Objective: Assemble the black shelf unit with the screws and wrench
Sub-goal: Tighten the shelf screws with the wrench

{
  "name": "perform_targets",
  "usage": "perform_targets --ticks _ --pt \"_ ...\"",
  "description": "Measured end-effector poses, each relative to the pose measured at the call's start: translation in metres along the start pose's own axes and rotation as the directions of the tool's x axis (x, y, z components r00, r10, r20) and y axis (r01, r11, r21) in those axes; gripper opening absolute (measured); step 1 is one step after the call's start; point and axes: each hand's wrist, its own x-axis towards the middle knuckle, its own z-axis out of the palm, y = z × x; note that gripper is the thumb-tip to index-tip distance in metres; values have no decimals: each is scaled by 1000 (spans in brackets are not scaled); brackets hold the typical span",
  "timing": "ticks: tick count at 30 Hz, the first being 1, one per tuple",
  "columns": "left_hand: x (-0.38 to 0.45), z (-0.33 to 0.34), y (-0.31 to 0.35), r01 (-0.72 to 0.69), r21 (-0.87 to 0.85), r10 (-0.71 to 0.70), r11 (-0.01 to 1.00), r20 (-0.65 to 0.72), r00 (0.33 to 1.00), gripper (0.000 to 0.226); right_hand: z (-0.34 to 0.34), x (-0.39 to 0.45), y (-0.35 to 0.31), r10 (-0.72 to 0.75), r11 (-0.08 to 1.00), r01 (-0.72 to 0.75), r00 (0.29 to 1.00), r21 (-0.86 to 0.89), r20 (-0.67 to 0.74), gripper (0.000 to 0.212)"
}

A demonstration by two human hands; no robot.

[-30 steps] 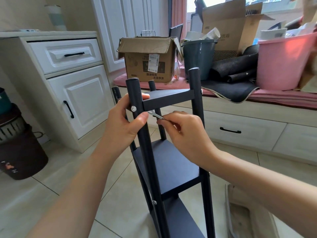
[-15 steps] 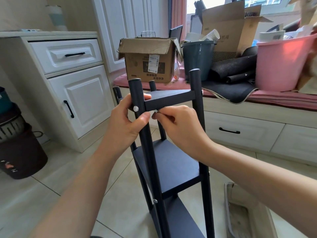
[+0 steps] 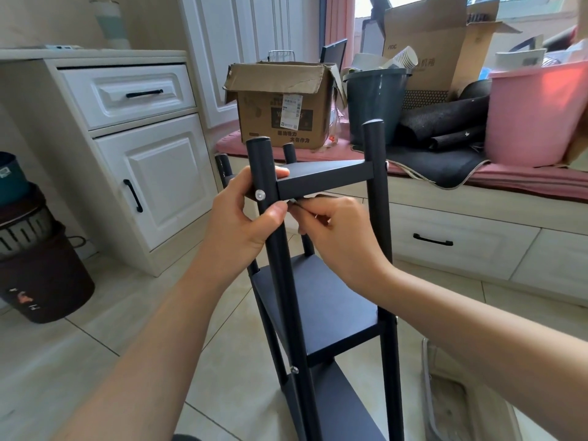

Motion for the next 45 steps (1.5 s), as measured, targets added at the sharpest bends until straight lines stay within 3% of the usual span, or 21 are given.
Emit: perform_targets --ticks 14,19,23,29,35,45 --pt "-1 2 5 -6 -28 6 1000 -7 1000 44 44 5 24 -84 970 113 987 217 -139 22" --pt "0 3 5 -23 -50 22 998 -19 1000 44 62 7 29 -34 946 82 987 313 -156 36" --pt "1 4 5 -28 -88 26 996 -22 999 41 69 11 31 -8 923 67 988 379 -155 26" --pt "2 4 4 -33 -76 30 997 -40 999 40 75 9 36 -51 916 119 982 382 -184 14" --pt "1 3 4 -38 -65 35 997 -40 999 39 73 6 34 -39 908 119 979 402 -201 40" --pt "0 2 5 -33 -24 32 999 -39 999 40 45 -9 37 30 949 27 984 313 -176 19"
